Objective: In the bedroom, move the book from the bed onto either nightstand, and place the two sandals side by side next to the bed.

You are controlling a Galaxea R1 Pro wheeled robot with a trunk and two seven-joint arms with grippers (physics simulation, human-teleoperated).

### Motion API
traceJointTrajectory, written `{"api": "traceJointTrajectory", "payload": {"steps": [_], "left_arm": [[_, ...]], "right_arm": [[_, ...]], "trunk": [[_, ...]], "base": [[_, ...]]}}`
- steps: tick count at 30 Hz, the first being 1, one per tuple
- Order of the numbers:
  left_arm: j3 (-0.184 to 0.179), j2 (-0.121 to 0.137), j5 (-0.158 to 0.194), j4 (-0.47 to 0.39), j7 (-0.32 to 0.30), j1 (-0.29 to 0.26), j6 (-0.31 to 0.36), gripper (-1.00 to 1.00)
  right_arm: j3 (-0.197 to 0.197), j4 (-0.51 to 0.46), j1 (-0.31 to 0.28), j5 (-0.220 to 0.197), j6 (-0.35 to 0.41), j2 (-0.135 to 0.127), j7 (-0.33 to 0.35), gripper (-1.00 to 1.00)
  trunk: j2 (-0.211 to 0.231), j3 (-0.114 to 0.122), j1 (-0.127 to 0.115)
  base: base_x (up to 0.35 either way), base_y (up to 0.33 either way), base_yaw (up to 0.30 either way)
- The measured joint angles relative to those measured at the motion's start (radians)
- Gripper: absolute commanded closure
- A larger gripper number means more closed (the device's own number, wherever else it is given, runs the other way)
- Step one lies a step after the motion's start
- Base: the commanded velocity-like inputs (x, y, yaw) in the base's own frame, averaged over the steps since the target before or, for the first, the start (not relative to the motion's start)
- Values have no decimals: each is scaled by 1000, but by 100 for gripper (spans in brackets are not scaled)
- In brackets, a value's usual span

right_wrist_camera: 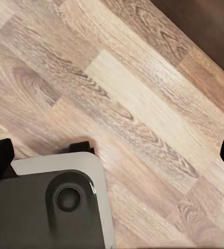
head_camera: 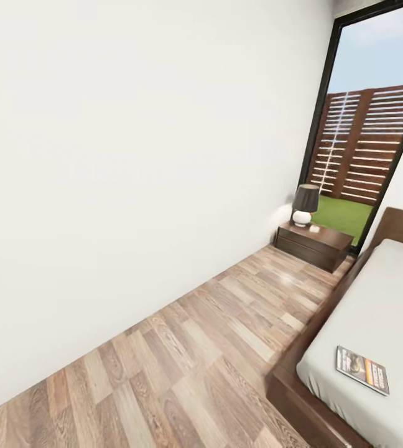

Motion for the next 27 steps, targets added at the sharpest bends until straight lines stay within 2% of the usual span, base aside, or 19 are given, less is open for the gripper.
{"api": "traceJointTrajectory", "payload": {"steps": [27], "left_arm": [[-12,1,0,0,0,0,0,-100]], "right_arm": [[0,0,0,0,0,0,0,-100]], "trunk": [[0,7,0]], "base": [[85,0,-290]]}}
